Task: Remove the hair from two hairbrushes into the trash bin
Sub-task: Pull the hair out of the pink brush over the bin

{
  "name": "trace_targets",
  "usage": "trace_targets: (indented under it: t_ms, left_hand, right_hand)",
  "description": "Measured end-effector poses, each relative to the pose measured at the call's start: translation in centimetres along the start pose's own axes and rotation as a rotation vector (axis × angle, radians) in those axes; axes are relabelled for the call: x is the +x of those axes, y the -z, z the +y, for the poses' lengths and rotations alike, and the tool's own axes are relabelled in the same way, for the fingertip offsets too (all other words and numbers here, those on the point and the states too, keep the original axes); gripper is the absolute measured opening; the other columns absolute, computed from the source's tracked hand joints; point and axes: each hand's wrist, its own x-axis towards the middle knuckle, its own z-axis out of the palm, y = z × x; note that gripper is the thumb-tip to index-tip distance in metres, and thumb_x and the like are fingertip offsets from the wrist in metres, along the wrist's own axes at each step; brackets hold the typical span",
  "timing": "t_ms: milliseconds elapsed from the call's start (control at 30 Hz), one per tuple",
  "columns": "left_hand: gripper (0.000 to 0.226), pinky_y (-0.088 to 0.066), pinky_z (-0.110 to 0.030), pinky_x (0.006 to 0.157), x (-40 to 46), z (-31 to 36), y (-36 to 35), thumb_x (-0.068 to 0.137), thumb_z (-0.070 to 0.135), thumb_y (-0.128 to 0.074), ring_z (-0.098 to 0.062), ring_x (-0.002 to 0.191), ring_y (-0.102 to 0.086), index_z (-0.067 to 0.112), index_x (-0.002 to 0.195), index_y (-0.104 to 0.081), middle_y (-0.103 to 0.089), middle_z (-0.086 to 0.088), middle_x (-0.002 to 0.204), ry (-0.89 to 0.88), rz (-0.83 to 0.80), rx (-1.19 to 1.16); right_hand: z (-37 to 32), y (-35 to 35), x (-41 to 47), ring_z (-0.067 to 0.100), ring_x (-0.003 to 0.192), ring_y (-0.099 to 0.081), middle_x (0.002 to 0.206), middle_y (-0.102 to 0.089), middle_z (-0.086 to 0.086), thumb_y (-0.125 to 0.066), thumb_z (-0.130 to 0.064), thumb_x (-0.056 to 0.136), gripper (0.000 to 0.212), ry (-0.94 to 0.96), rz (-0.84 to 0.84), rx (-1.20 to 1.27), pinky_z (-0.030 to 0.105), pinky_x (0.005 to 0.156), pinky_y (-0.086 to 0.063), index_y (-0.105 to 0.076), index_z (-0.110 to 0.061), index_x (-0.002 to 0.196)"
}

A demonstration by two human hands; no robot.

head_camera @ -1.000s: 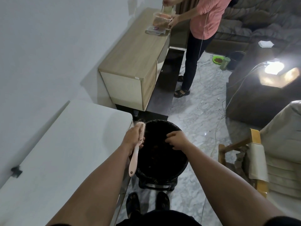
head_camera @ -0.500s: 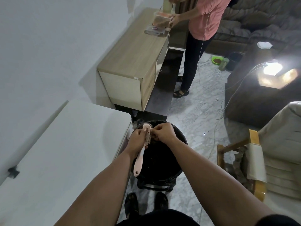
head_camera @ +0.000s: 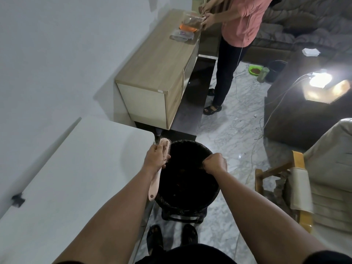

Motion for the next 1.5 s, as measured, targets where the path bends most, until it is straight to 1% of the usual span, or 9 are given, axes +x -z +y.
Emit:
trace_targets:
  t_ms: [167, 267, 533, 767, 867, 1067, 1167, 1333, 1500]
  left_hand:
    - [0.035, -0.065, -0.054, 0.082, -0.3, 0.0, -1.5, 0.105, 0.046, -0.056, -0.029, 0.093, -0.071, 0.014, 0.116, -0.064, -0.069, -0.013, 0.11, 0.05, -0.063, -0.19]
    - [0.03, -0.063, -0.062, 0.083, -0.5, -0.1, -2.1, 0.103, 0.039, -0.063, -0.03, 0.089, -0.074, 0.012, 0.114, -0.065, -0.073, -0.017, 0.108, 0.04, -0.059, -0.273]
    - [0.03, -0.056, -0.033, 0.058, -0.9, -0.5, -2.9, 0.107, 0.03, -0.056, -0.022, 0.08, -0.069, 0.006, 0.124, -0.061, -0.072, -0.018, 0.107, 0.042, -0.097, -0.214]
    - [0.032, -0.051, -0.032, 0.058, -1.2, -0.4, -3.9, 0.111, 0.031, -0.041, -0.024, 0.091, -0.065, 0.009, 0.13, -0.053, -0.067, -0.018, 0.118, 0.005, 0.002, -0.087]
    - [0.036, -0.052, -0.031, 0.056, -0.8, -0.3, -2.6, 0.111, 0.039, -0.04, -0.026, 0.09, -0.064, 0.01, 0.127, -0.052, -0.064, -0.016, 0.114, 0.042, 0.117, -0.041]
    - [0.048, -0.052, -0.03, 0.059, 0.3, -0.7, 0.9, 0.106, 0.054, -0.042, -0.031, 0.097, -0.066, 0.014, 0.129, -0.053, -0.069, -0.013, 0.119, 0.059, 0.116, -0.047]
    - [0.045, -0.053, -0.03, 0.057, 0.3, -0.5, 0.6, 0.104, 0.054, -0.045, -0.029, 0.093, -0.066, 0.015, 0.126, -0.055, -0.07, -0.016, 0.118, 0.062, 0.035, -0.066]
    - [0.025, -0.053, -0.029, 0.059, -1.0, 0.1, -1.5, 0.11, 0.04, -0.044, -0.02, 0.083, -0.065, 0.019, 0.112, -0.057, -0.068, -0.013, 0.105, 0.05, -0.123, -0.042]
    - [0.028, -0.059, -0.039, 0.077, -2.0, 0.1, -2.9, 0.109, 0.044, -0.048, -0.029, 0.106, -0.072, 0.025, 0.12, -0.065, -0.072, -0.016, 0.118, 0.022, -0.236, -0.112]
  right_hand:
    - [-4.9, -1.6, -3.2, 0.014, 0.064, -0.066, 0.07, -0.073, 0.002, -0.081, -0.034, 0.088, 0.016, 0.325, -0.243, 0.301, 0.029, 0.064, -0.059, -0.081, -0.018, 0.088]
    - [-6.3, -2.4, -3.8, 0.008, 0.067, -0.071, 0.074, -0.078, -0.003, -0.088, -0.039, 0.079, 0.023, 0.438, -0.213, 0.253, 0.026, 0.069, -0.059, -0.083, -0.018, 0.084]
    - [-6.1, -1.9, -3.6, 0.008, 0.043, -0.061, 0.059, -0.071, 0.002, -0.081, -0.016, 0.088, 0.019, 0.367, -0.213, 0.251, 0.027, 0.054, -0.056, -0.077, -0.013, 0.07]
    - [-5.6, -2.5, -3.8, 0.02, 0.056, -0.066, 0.067, -0.071, 0.013, -0.076, -0.005, 0.092, 0.013, 0.21, -0.277, 0.459, 0.037, 0.064, -0.062, -0.075, -0.001, 0.079]
    - [-4.5, -1.6, -3.6, 0.015, 0.054, -0.064, 0.065, -0.067, 0.011, -0.076, -0.002, 0.092, 0.013, 0.104, -0.334, 0.565, 0.024, 0.054, -0.059, -0.072, 0.0, 0.079]
    - [0.7, 0.1, -0.2, 0.022, 0.057, -0.071, 0.064, -0.075, 0.013, -0.073, -0.004, 0.082, 0.015, 0.002, -0.073, 0.13, 0.041, 0.069, -0.067, -0.077, -0.003, 0.068]
    - [0.7, 0.1, -0.2, 0.025, 0.067, -0.074, 0.063, -0.074, 0.004, -0.07, -0.007, 0.08, 0.015, 0.038, -0.067, 0.034, 0.045, 0.074, -0.067, -0.077, -0.013, 0.068]
    - [-3.8, -0.7, -2.7, 0.014, 0.07, -0.07, 0.087, -0.078, 0.001, -0.083, -0.02, 0.086, 0.021, 0.331, -0.172, 0.356, 0.03, 0.066, -0.061, -0.079, -0.017, 0.107]
    - [-5.3, -1.7, -3.1, 0.005, 0.081, -0.074, 0.086, -0.08, -0.006, -0.082, -0.029, 0.085, 0.014, 0.536, -0.061, 0.262, 0.027, 0.081, -0.059, -0.084, -0.022, 0.097]
